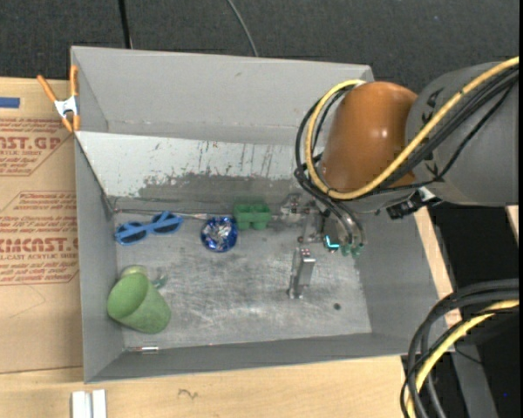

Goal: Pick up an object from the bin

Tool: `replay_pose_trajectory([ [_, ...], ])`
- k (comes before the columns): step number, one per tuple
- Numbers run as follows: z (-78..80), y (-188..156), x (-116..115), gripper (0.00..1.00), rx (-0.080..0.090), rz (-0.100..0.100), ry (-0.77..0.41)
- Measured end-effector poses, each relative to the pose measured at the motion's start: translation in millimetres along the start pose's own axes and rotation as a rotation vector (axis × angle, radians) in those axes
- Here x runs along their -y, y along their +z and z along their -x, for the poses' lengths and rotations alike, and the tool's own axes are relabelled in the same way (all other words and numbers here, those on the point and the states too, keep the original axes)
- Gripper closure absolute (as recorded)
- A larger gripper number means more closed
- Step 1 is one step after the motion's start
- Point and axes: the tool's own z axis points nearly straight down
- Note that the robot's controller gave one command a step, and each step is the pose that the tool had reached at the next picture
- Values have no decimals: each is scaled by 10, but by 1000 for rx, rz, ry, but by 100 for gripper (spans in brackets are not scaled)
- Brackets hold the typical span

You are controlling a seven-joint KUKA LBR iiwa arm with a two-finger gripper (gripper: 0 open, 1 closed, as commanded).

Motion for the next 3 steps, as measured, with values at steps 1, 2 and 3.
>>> replay_pose_trajectory([
  [1,414,161,-842,0,8,4,254],
  [2,427,896,-979,0,35,4,128],
  [3,426,872,-993,100,32,6,128],
])
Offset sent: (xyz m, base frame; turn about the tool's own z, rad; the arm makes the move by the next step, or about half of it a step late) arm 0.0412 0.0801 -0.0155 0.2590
